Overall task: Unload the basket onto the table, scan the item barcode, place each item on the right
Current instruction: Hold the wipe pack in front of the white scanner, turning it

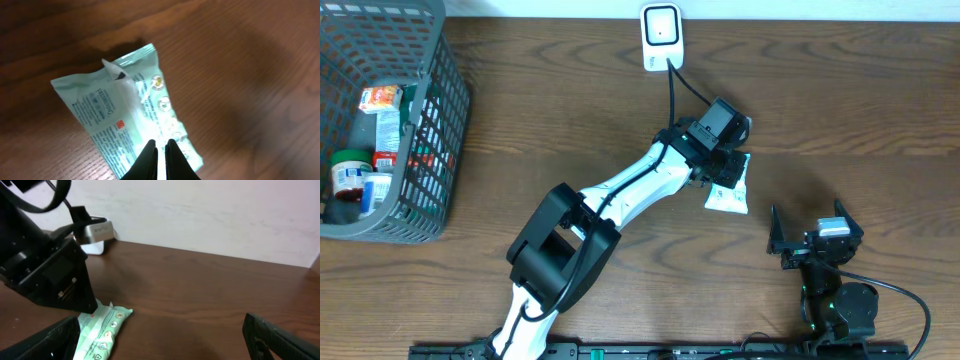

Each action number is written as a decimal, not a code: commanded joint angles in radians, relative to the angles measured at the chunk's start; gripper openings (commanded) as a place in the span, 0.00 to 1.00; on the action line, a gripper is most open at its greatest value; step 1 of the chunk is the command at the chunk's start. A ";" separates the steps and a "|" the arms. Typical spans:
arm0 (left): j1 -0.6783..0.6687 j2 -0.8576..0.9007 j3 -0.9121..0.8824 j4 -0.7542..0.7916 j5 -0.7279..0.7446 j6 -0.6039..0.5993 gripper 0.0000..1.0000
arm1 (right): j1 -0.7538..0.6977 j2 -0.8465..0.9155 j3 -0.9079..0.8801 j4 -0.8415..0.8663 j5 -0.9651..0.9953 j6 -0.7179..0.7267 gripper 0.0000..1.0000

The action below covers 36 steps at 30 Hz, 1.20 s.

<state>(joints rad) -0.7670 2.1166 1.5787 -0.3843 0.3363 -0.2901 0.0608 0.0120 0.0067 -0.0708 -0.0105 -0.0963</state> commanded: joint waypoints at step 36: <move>-0.008 -0.021 -0.024 0.042 -0.420 0.079 0.07 | -0.009 -0.005 -0.001 -0.004 0.002 -0.006 0.99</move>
<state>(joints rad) -0.7746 2.1071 1.5692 -0.3382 -0.0193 -0.2272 0.0608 0.0120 0.0067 -0.0708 -0.0105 -0.0963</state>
